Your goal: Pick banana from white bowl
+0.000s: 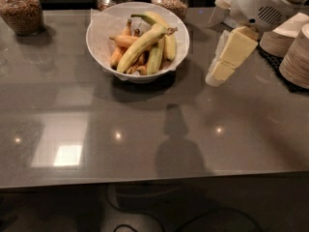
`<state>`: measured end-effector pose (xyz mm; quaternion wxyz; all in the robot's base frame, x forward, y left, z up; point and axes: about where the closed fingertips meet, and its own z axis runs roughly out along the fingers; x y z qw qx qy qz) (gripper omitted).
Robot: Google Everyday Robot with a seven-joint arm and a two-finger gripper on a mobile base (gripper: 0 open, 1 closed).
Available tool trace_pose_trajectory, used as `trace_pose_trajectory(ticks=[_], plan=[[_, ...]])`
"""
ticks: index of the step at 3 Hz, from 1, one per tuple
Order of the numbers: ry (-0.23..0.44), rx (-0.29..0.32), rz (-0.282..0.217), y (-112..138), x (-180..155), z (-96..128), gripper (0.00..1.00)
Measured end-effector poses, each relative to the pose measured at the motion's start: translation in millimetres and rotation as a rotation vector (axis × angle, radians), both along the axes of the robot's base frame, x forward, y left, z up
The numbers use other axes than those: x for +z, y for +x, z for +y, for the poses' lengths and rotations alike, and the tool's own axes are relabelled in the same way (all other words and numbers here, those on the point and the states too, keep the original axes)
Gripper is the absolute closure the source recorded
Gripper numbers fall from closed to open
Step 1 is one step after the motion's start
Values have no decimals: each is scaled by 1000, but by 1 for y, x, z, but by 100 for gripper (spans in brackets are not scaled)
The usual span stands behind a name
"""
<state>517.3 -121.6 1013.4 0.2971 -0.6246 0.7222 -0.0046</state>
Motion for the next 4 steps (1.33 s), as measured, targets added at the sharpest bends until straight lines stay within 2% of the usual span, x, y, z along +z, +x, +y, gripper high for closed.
trace_pose_trajectory(ticks=[1,2,4], plan=[[47,51,-53,34,17,52,0],[86,115,-68,59,24,117,0],[67,127,-77,66,18,123,0]])
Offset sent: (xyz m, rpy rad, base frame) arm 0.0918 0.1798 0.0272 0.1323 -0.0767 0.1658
